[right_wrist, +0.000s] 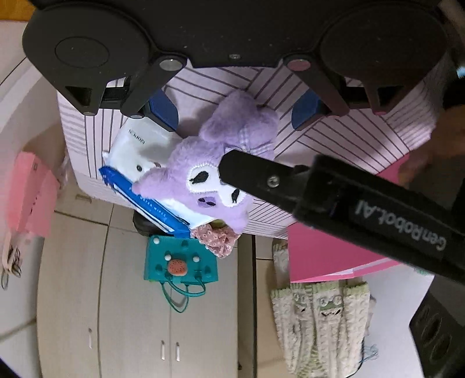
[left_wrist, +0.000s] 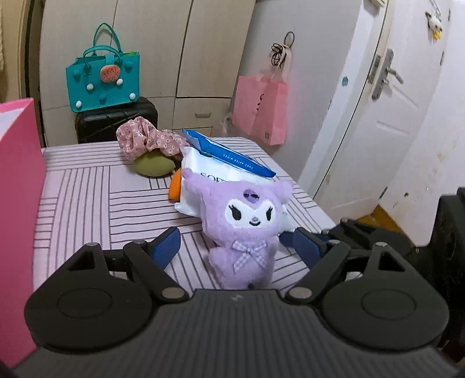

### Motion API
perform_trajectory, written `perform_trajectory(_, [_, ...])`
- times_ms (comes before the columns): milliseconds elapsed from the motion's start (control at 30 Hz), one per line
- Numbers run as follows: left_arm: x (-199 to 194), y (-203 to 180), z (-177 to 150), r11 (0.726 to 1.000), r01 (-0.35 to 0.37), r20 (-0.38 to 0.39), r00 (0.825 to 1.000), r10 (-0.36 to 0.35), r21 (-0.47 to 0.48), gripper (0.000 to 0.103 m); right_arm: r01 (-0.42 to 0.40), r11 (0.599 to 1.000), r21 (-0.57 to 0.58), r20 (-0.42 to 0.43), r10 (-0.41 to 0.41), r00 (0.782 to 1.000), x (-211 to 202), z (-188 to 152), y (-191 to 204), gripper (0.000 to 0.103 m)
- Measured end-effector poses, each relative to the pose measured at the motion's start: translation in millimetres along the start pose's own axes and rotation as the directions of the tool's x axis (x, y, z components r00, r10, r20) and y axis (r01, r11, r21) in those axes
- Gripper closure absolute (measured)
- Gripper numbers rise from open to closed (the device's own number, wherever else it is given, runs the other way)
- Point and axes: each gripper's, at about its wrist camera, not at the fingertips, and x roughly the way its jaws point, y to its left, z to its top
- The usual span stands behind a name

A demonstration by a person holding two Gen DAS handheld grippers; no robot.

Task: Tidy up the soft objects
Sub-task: 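Move the left tool to the purple Kuromi plush and grasp it, then lift the purple plush with the left tool over the pink box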

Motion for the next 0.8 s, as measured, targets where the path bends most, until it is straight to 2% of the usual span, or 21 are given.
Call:
perform_trajectory(100, [7, 5, 0, 0.999, 0.007, -0.028, 1.0, -0.008, -0.043, 0.021, 0.013, 1.0, 0.008, 0.008, -0.013, 1.0, 0, 0, 2, 0.015])
perform_trajectory(233, [12, 12, -1, 0.997, 0.016, -0.048, 0.999, -0.019, -0.074, 0.039, 0.01, 1.0, 0.014, 0.001, -0.01, 1.0, 5, 3, 2, 0.018])
perform_trajectory(300, [13, 13, -1, 0.997, 0.01, -0.043, 0.999, -0.013, -0.078, 0.045, 0.002, 0.999, 0.032, 0.002, -0.002, 1.0, 7, 6, 1, 0.021])
perform_trajectory(400, [17, 15, -2, 0.995, 0.015, -0.033, 0.999, -0.018, -0.096, 0.048, 0.007, 0.997, 0.07, -0.015, -0.006, 1.0, 14, 7, -1, 0.029])
perform_trajectory(567, [27, 24, -8, 0.984, 0.048, -0.052, 0.997, -0.058, -0.174, 0.054, 0.039, 0.992, 0.121, -0.004, -0.039, 0.999, 18, 2, -1, 0.032])
perform_trajectory(633, [28, 24, -11, 0.981, 0.066, -0.05, 0.996, -0.077, -0.18, 0.062, 0.053, 0.99, 0.134, 0.012, -0.055, 0.998, 17, 1, 0, 0.036])
perform_trajectory(700, [27, 25, -13, 0.978, 0.079, -0.047, 0.995, -0.089, -0.191, 0.064, 0.051, 0.989, 0.137, 0.02, -0.054, 0.998, 17, -1, 3, 0.048])
perform_trajectory(800, [24, 26, -16, 0.976, 0.088, -0.043, 0.994, -0.098, -0.198, 0.067, 0.067, 0.99, 0.124, 0.025, -0.07, 0.997, 17, -1, 10, 0.05])
